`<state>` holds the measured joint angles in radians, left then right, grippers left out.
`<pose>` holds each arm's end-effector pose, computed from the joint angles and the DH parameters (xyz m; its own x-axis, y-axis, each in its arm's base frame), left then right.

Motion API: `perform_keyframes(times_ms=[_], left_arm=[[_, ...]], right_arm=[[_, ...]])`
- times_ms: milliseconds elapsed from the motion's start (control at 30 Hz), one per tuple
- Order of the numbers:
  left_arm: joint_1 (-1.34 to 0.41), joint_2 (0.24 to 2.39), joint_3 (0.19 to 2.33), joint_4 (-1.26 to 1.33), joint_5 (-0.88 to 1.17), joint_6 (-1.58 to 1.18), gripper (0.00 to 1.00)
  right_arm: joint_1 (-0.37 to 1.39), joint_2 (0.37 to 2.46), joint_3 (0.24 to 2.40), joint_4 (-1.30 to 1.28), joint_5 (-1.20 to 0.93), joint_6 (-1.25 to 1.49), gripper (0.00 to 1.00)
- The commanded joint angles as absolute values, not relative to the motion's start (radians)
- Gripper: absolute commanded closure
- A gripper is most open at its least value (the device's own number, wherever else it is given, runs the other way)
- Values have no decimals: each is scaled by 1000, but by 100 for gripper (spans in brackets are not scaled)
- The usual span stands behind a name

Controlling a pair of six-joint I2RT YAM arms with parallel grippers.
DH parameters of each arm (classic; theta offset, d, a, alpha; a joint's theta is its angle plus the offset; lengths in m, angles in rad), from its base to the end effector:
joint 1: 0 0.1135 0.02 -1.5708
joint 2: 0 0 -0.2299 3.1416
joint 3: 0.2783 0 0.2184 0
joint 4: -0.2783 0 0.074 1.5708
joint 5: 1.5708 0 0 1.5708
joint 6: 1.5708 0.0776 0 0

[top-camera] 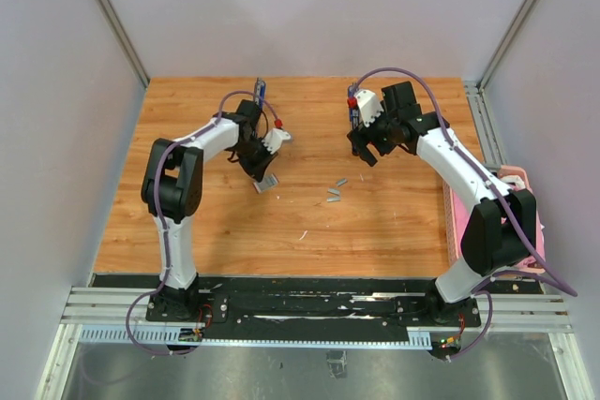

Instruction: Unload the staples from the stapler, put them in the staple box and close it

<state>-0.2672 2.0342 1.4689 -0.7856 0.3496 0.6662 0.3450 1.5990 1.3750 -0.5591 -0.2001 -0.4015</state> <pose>0.3443 -0.1218 0.1140 -0.5422 0.7504 -0.3781 0.8334 0.5376 -0.1280 0.3250 0.1332 0.2493 -0.4298 -0.5614 -0.7072 -0.6866 0.7119 -0.1479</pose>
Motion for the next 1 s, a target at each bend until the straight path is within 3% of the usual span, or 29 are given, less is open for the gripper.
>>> perform_keyframes(times_ms=[0,200,667,967], left_arm=[[-354,2068,1539,-814,330,669,100],[-443,2129,1635,-856,321,683,99],[-486,2112,1659,-861,319,673,67],[-438,1929,1739,-862,285,578,48]], right_arm=[[315,1610,1361,-581,-214,-420,13],[291,1613,1361,-580,-218,-412,13],[266,1620,1360,-588,-269,-408,12],[266,1603,1340,-593,-376,-436,9]])
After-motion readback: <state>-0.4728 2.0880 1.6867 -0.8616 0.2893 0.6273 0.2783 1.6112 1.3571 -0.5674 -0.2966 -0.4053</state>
